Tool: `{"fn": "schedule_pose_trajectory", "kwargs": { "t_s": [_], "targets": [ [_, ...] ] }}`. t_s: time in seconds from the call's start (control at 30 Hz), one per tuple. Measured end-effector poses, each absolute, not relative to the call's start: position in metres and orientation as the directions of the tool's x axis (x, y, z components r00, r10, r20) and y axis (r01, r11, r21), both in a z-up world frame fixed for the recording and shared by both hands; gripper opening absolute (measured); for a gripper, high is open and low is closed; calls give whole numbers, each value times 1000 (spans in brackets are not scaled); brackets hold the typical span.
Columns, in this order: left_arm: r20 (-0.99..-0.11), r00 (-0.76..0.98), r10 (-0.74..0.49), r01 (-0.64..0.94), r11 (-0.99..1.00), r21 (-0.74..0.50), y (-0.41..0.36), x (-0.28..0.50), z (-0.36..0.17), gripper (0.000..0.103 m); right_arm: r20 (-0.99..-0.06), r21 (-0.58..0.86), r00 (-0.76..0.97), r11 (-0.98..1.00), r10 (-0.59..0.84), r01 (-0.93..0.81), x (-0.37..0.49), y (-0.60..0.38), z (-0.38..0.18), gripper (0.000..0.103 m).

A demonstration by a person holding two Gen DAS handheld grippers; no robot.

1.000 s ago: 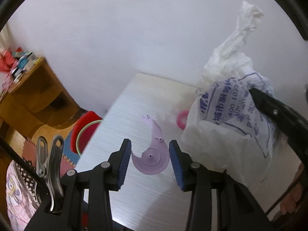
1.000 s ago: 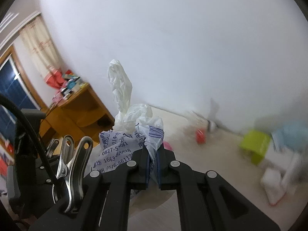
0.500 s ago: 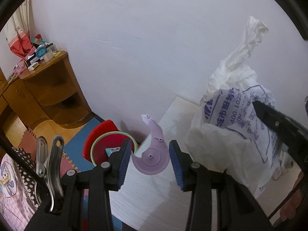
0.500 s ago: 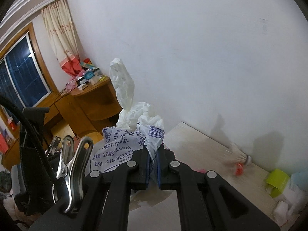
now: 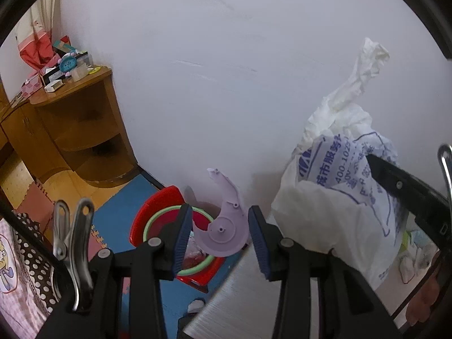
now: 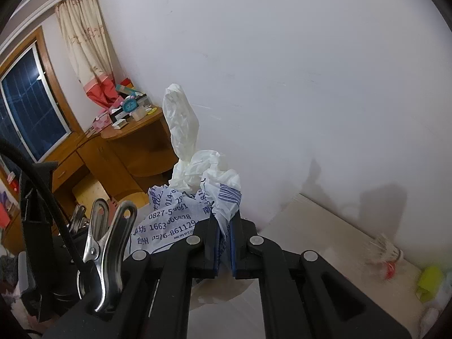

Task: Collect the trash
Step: 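Carry the white printed bag in the right gripper over the red bucket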

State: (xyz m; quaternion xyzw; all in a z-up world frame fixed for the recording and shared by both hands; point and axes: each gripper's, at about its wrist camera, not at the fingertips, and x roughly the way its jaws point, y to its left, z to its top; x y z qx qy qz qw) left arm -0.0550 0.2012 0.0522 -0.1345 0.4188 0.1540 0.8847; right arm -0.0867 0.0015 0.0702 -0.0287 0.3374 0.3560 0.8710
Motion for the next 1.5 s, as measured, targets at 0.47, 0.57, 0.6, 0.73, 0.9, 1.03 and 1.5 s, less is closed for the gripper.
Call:
{"fn": "schedule_pose_trajectory", "kwargs": {
  "t_s": [0.47,0.57,0.6,0.73,0.9,1.03,1.5],
  "targets": [
    [-813,569,128,-407,902,-142,295,-25,11,43,-664,158,487,743,567,-650,-60,90,53,6],
    [-823,557,112,-406,901,-152,310,-15,-2,43,-678,150,480,745,556,-650,-52,103,45,6],
    [-826,554,107,-405,901,-155,316,-13,-7,43,-684,149,476,745,552,-650,-48,110,43,6],
    [-843,532,81,-407,898,-170,335,-3,-29,43,-713,146,455,748,533,-647,-31,132,24,6],
    [-865,498,67,-425,888,-176,359,8,-62,43,-756,169,406,752,513,-637,-10,155,-7,6],
    [-881,471,49,-449,873,-191,380,15,-90,43,-788,189,364,757,497,-625,6,173,-34,6],
    [-920,388,-47,-528,807,-264,427,34,-228,43,-923,99,223,756,313,-647,57,244,-167,6]
  ]
}}
